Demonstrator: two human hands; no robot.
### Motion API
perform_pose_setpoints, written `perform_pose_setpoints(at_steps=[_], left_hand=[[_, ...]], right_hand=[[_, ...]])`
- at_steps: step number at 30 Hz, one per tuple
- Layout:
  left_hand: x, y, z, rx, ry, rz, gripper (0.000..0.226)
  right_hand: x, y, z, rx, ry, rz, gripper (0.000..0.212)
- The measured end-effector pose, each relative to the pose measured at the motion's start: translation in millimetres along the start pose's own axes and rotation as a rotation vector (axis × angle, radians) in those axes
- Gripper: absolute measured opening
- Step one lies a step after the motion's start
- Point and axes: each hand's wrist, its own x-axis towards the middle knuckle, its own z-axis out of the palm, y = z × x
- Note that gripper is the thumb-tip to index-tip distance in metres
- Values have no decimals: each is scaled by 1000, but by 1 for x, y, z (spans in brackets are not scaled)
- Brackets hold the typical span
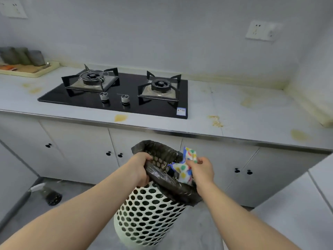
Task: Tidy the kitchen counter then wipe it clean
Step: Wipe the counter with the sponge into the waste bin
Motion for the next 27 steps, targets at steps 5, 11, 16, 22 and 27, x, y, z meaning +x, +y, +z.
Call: perform_pose_setpoints(at_steps=[5,11,16,22,27], left_hand=[[26,-3,65,-45,-77,-120,18],[53,-4,126,-71,-134,-259,23],[65,6,161,-102,-97,-298,27],[84,31,181,-201,-108,-351,20],[95,41,195,-215,-103,-365,30]], right_hand=[[48,0,-37,67,83,50,15],[102,-7,-77,145,137,74,20],[128,-20,-101,199,148,53,18],[160,-56,-121,242,246,-43,27],[195,-82,-134,192,423,-154,23]])
